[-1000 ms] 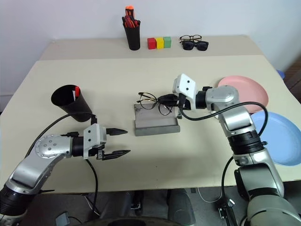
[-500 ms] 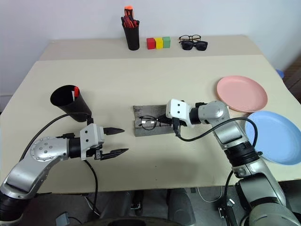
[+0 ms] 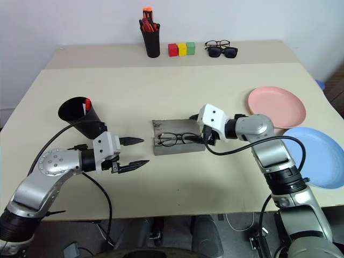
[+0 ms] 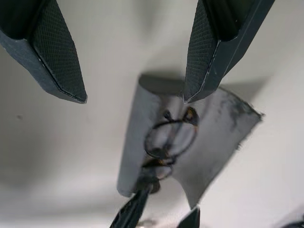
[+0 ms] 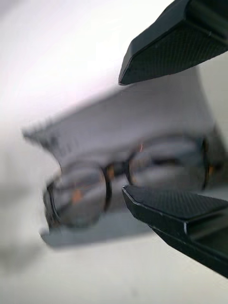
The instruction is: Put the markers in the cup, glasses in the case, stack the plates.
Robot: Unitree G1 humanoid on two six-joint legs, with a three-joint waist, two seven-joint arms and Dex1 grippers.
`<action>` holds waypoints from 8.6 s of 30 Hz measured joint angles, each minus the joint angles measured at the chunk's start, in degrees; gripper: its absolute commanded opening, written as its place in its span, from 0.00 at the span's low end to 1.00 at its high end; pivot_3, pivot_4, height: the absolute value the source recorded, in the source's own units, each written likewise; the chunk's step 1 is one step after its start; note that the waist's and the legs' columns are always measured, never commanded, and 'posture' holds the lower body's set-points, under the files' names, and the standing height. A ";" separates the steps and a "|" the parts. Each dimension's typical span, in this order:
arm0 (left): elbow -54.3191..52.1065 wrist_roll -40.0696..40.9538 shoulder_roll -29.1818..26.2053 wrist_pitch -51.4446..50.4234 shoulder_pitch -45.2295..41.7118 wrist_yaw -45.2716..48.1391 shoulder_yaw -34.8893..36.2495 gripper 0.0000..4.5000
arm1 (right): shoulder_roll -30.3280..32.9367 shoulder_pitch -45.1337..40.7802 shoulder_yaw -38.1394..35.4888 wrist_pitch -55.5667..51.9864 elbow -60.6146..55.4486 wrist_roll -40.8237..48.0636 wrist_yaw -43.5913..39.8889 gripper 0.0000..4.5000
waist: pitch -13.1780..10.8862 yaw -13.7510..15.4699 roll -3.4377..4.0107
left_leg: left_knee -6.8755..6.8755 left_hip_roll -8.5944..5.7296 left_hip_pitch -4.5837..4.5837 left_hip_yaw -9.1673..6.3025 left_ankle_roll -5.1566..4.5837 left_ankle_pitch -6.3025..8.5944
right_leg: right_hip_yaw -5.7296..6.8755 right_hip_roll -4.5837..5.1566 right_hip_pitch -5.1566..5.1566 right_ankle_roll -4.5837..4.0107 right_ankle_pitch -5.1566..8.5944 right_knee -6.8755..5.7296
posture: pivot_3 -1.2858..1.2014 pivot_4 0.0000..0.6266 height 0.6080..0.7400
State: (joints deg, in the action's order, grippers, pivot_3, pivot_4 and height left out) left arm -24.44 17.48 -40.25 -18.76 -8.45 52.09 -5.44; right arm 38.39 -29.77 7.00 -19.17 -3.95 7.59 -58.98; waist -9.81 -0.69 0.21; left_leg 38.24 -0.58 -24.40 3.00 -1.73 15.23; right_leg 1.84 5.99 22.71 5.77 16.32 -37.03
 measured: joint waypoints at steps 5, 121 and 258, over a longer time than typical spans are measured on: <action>2.94 -0.85 2.65 -0.96 -4.64 -1.78 -0.83 0.74 | 0.41 3.10 -4.62 -4.08 -3.68 2.73 2.98 0.75 | 0.00 0.15 -0.02 | 0.00 0.00 -0.01 0.00 -0.01 -0.01 | 0.00 -0.01 -0.02 0.01 0.00 0.00 | 0.52 0.24 1.00; 38.61 -11.20 20.28 7.54 -42.51 8.62 -10.91 0.13 | 1.96 41.94 -23.62 -0.84 -27.37 24.05 9.31 0.76 | -0.07 1.64 -0.35 | 0.85 0.13 -0.07 -0.16 -0.34 0.14 | 0.03 -0.54 -0.41 0.13 -0.03 -0.15 | 0.52 0.24 1.00; 22.60 -9.43 20.44 -6.54 -30.62 8.31 -17.28 1.00 | 6.45 20.74 -29.12 -28.99 -1.05 15.45 22.25 0.74 | 0.01 1.28 0.06 | 0.88 0.10 -0.08 -0.07 -0.41 0.18 | -0.12 -0.35 -0.39 0.24 0.00 -0.17 | 0.52 0.24 1.00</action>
State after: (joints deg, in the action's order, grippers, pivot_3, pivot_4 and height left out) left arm -1.84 8.05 -19.81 -25.30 -39.07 60.40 -22.71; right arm 44.84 -9.03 -22.12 -48.16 -5.01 23.04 -36.73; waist -9.79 0.59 0.27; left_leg 39.12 -0.48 -24.48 2.93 -2.14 15.42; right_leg 1.72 5.65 22.32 6.01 16.32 -37.20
